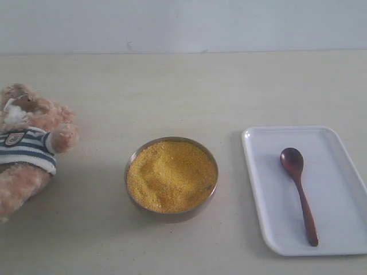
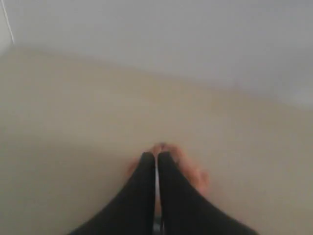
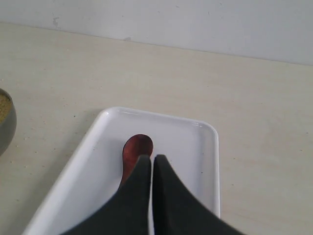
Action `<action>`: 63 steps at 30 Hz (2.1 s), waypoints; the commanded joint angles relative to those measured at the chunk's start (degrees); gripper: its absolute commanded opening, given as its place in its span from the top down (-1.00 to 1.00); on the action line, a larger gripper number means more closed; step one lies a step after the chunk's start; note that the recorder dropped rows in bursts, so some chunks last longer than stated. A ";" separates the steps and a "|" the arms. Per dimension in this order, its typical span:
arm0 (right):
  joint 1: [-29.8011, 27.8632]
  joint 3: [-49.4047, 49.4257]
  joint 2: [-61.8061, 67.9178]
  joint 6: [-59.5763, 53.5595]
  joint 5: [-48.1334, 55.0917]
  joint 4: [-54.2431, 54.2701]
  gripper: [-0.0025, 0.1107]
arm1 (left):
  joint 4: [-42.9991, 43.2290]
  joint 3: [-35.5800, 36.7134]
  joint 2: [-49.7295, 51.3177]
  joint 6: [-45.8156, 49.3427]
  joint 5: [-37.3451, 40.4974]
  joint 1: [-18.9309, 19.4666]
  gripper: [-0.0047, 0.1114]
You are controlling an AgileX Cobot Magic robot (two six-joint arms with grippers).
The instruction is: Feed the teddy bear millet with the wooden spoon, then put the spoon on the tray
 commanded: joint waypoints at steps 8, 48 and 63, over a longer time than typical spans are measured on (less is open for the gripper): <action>-0.05 -0.07 -0.23 -0.06 0.12 0.19 0.93 | -11.10 -4.85 26.23 14.00 21.67 -2.20 -0.09; -0.05 -0.07 -0.23 -0.08 0.23 -0.34 0.93 | -7.17 -0.51 33.70 40.09 15.11 -21.21 0.85; -0.05 -0.07 -0.23 5.20 -24.31 2.65 0.93 | -4.90 1.22 28.85 48.56 19.35 -28.22 0.85</action>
